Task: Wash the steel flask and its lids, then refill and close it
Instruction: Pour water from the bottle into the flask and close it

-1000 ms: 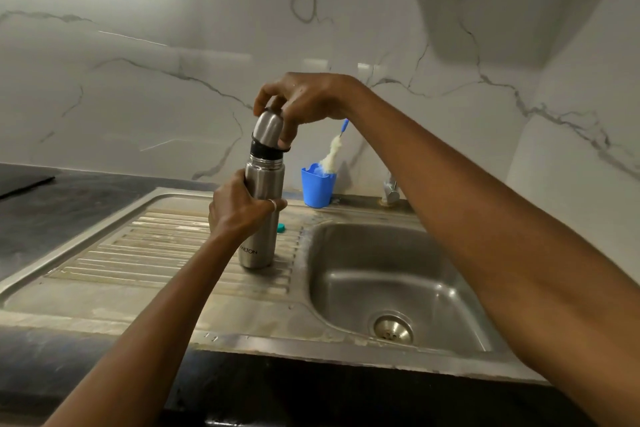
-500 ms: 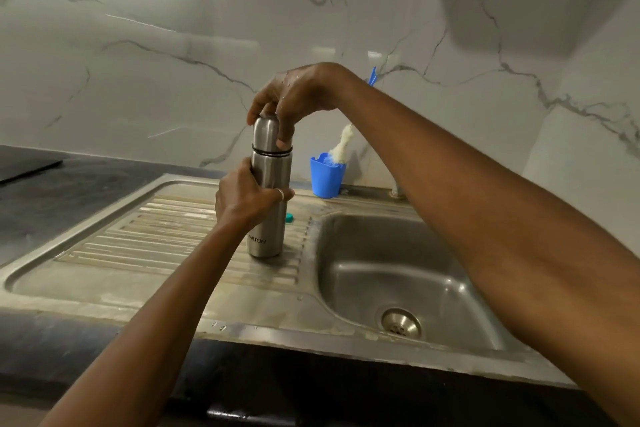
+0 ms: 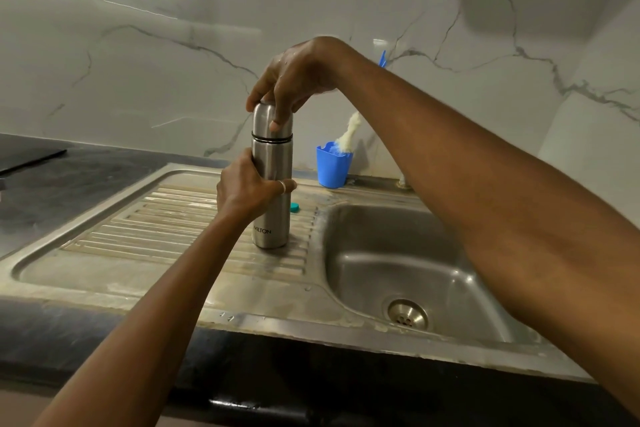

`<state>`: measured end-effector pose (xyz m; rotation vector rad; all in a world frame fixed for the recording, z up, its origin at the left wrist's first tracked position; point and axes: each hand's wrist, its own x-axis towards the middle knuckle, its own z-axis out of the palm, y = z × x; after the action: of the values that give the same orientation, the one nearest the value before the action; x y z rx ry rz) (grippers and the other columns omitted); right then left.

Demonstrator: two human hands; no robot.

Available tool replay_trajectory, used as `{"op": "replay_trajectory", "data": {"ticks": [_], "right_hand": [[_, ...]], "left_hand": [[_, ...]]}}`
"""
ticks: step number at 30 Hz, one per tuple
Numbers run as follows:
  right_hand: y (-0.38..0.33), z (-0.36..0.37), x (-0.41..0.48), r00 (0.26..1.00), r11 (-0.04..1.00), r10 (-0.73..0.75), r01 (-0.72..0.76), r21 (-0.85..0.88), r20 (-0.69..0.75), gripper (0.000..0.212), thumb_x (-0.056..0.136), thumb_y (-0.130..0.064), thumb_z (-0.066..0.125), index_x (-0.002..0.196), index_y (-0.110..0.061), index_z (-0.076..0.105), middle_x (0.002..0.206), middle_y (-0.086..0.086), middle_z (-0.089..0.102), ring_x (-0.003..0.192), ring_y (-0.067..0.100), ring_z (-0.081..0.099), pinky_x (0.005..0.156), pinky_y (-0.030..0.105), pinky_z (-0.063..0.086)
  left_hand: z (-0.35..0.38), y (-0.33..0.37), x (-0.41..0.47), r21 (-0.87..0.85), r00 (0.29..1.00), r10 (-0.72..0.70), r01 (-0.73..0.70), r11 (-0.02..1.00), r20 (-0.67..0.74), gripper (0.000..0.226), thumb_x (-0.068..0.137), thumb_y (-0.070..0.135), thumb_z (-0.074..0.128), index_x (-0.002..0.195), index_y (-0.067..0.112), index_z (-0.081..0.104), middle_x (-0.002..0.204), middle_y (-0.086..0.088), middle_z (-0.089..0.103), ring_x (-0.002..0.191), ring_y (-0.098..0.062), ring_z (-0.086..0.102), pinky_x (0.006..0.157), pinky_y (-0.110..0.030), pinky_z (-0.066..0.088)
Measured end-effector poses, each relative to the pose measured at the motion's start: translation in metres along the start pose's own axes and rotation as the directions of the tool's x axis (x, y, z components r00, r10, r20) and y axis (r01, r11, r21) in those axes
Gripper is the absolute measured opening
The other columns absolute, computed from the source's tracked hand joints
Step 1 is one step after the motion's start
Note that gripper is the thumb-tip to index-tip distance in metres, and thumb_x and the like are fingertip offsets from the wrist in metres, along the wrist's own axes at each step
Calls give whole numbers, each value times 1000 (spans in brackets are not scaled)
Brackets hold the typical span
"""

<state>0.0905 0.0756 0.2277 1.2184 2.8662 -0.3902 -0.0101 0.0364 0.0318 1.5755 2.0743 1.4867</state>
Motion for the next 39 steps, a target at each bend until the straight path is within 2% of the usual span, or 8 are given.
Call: {"op": "replay_trajectory", "data": {"ticks": [9, 14, 18, 21, 24, 30, 34, 39], "right_hand": [[-5, -1, 2, 997, 1000, 21, -22, 6, 78, 58, 86, -1, 74, 135, -30, 63, 126, -5, 60, 118, 18, 60, 100, 33, 54], [-6, 4, 1, 993, 992, 119, -119, -44, 13, 47, 83, -46, 78, 120, -19, 68, 118, 5, 66, 100, 22, 69, 80, 31, 61], [-9, 16, 5, 970, 952, 231, -242, -188, -78, 74, 83, -81, 51, 101, -10, 61, 98, 12, 69, 86, 22, 73, 81, 35, 61], [-6, 11, 2, 981, 971, 170, -183, -157, -91, 67, 87, -69, 60, 123, -11, 58, 121, 14, 64, 98, 28, 71, 85, 41, 61], [-3, -2, -9, 999, 999, 40, -40, -13, -19, 54, 90, -32, 74, 140, -27, 53, 143, 6, 53, 122, 29, 58, 96, 46, 56], [-4, 3, -9, 1000, 999, 5, -5, 32, 22, 47, 89, -3, 68, 128, -28, 63, 131, 6, 61, 112, 25, 65, 89, 41, 60], [-7, 10, -8, 996, 989, 59, -67, -132, -68, 37, 94, -38, 67, 127, -22, 62, 114, 5, 66, 98, 23, 70, 82, 37, 62], [-7, 31, -2, 945, 909, 46, -174, -380, -324, 59, 92, -69, 49, 81, -12, 60, 82, 5, 60, 72, 21, 72, 73, 34, 62]], "left_hand": [[2, -3, 4, 3, 1000, 2, -2, 1000, 3, 71, 65, 47, 91, 119, 21, 53, 99, 3, 59, 91, -21, 60, 78, -37, 52], [3, -2, 3, 3, 1000, 2, -2, 1000, 2, 71, 66, 46, 91, 119, 20, 53, 99, 3, 59, 90, -20, 59, 75, -35, 50], [2, -1, 3, 4, 1000, -2, 2, 1000, 0, 69, 67, 44, 91, 119, 19, 53, 99, 3, 57, 90, -19, 56, 74, -34, 47], [3, -2, 3, 4, 1000, 9, -9, 1000, 4, 69, 67, 46, 91, 119, 20, 53, 99, 3, 59, 90, -20, 58, 76, -36, 50], [3, -3, 4, -6, 1000, 16, -16, 1000, 13, 71, 68, 45, 90, 122, 19, 53, 100, 3, 58, 92, -20, 58, 78, -37, 52], [3, -4, 5, 2, 1000, 8, -9, 1000, 11, 71, 66, 46, 91, 120, 20, 52, 99, 3, 58, 91, -20, 58, 77, -37, 52], [4, -4, 6, 7, 1000, 1, -1, 1000, 9, 67, 66, 47, 91, 112, 24, 49, 97, 4, 58, 89, -20, 59, 76, -36, 51], [4, -3, 6, 22, 1000, -12, 12, 1000, -1, 66, 65, 47, 91, 111, 22, 50, 96, 3, 58, 87, -20, 58, 74, -36, 51]]}}
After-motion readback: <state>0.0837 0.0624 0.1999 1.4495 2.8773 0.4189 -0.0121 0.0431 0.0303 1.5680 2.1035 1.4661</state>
